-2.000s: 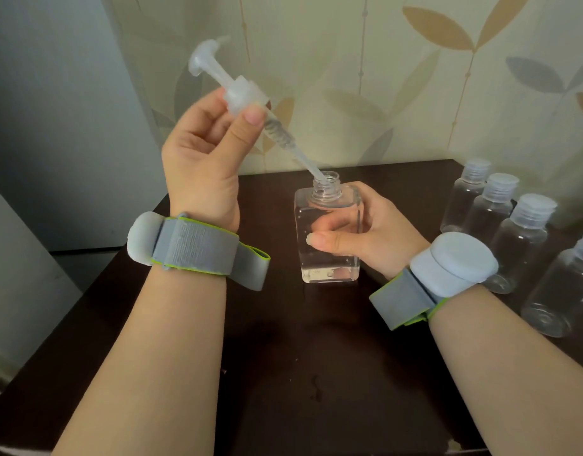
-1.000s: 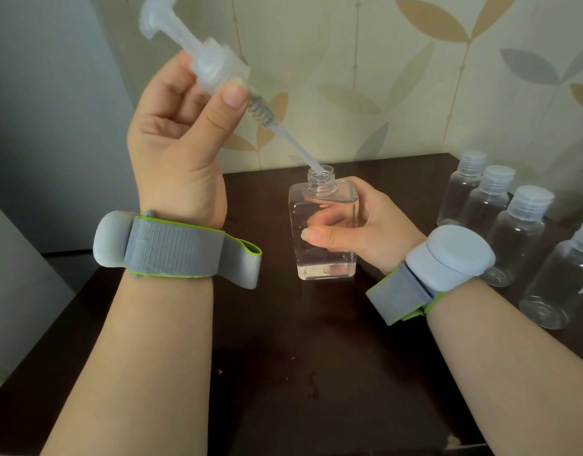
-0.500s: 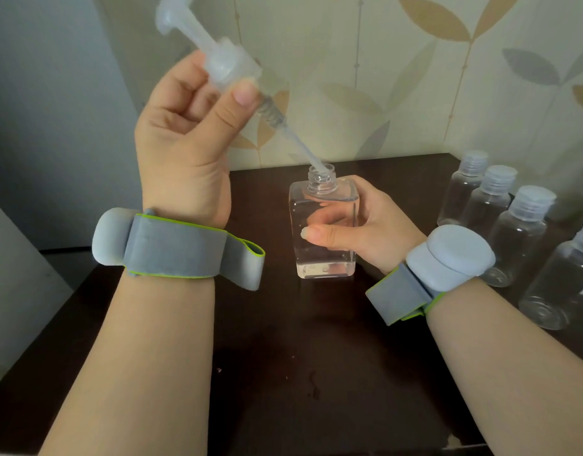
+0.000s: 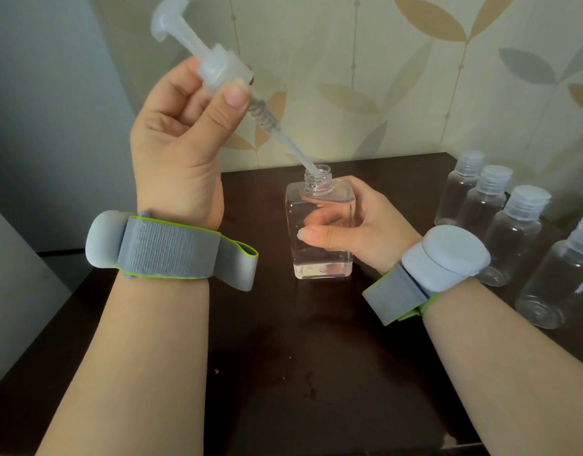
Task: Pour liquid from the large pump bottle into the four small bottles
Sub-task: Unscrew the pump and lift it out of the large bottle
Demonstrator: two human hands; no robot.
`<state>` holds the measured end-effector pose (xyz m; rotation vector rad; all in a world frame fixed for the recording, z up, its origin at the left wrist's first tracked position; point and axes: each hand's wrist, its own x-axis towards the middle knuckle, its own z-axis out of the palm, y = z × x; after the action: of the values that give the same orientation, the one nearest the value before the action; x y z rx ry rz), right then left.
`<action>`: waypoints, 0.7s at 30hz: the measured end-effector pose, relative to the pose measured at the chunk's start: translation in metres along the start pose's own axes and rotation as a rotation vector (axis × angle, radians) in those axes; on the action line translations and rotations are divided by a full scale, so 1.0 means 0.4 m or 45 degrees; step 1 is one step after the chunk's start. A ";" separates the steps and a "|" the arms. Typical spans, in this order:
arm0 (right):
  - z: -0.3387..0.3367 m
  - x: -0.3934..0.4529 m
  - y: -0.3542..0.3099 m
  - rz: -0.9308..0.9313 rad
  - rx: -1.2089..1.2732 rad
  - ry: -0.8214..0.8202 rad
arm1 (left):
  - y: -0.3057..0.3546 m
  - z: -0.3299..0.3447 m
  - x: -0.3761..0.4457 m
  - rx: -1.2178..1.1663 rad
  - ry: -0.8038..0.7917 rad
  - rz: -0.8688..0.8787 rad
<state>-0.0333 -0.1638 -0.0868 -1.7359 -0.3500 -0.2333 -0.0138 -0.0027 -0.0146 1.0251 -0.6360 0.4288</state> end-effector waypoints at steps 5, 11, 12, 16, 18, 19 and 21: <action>-0.002 0.000 0.004 -0.002 0.002 0.000 | 0.005 -0.005 0.001 -0.047 0.089 -0.068; 0.000 0.006 0.013 0.006 0.031 0.008 | 0.006 -0.011 0.005 -0.100 0.209 -0.085; 0.001 0.007 0.014 0.006 0.031 0.013 | 0.006 -0.012 0.006 -0.108 0.217 -0.085; 0.000 0.006 0.016 0.010 0.011 0.010 | 0.006 -0.015 0.008 -0.131 0.258 -0.092; -0.002 0.006 0.015 0.013 0.008 0.003 | 0.004 -0.020 0.013 -0.176 0.322 -0.111; -0.003 0.006 0.016 0.011 0.005 -0.001 | 0.001 -0.024 0.015 -0.204 0.365 -0.127; -0.003 0.006 0.015 0.008 0.005 -0.005 | -0.006 -0.036 0.022 -0.267 0.463 -0.173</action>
<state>-0.0288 -0.1656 -0.0914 -1.7333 -0.3476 -0.2246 -0.0018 0.0091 -0.0157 0.7598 -0.2768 0.4070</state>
